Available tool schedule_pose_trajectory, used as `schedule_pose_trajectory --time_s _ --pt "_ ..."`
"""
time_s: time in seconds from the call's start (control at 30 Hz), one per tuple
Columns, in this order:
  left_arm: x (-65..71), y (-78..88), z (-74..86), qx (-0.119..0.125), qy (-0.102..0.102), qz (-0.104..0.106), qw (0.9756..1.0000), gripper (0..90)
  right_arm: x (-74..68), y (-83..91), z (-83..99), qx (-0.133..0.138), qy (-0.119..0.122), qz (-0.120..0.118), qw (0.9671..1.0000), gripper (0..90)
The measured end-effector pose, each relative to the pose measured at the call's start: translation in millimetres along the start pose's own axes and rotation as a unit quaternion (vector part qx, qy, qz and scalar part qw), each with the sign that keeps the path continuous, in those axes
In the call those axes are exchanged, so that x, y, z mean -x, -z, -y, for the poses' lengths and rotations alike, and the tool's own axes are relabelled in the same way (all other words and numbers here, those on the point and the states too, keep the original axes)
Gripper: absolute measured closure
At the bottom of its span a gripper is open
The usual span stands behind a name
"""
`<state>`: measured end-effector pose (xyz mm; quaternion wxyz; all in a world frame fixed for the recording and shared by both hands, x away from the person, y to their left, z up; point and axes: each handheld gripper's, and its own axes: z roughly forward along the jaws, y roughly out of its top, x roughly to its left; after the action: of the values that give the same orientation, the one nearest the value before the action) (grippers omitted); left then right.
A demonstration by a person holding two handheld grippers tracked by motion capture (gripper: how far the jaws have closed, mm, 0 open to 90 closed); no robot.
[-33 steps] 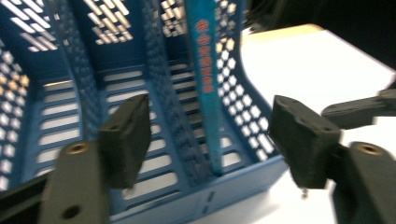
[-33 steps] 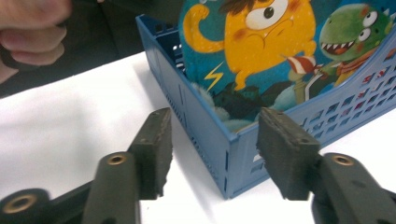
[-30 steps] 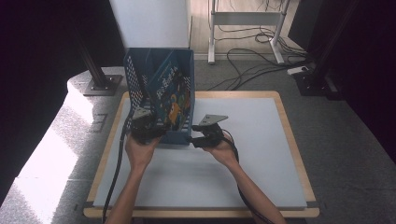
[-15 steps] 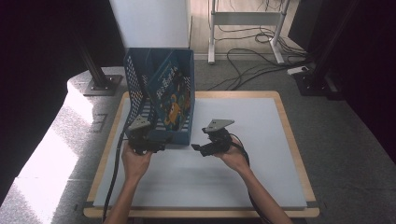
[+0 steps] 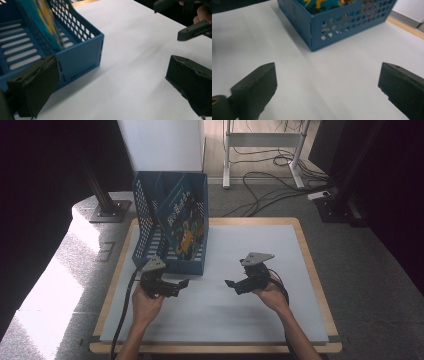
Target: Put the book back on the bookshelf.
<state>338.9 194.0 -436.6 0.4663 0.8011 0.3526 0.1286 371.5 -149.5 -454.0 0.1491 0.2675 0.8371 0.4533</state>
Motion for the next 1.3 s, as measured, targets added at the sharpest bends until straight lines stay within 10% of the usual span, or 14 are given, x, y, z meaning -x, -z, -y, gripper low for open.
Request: schedule_pose_trajectory --time_s 0.7,1.3 --pt "4.8 -5.6 36.7 -0.030 -0.012 0.004 0.9995 0.0 21.0 61.6 53.3 -0.011 -0.041 0.070 0.9966 0.0" --pt "1.6 -38.2 82.0 -0.106 -0.007 -0.016 0.9942 0.0 35.4 79.3 123.0 -0.065 -0.101 0.139 0.9829 0.6"
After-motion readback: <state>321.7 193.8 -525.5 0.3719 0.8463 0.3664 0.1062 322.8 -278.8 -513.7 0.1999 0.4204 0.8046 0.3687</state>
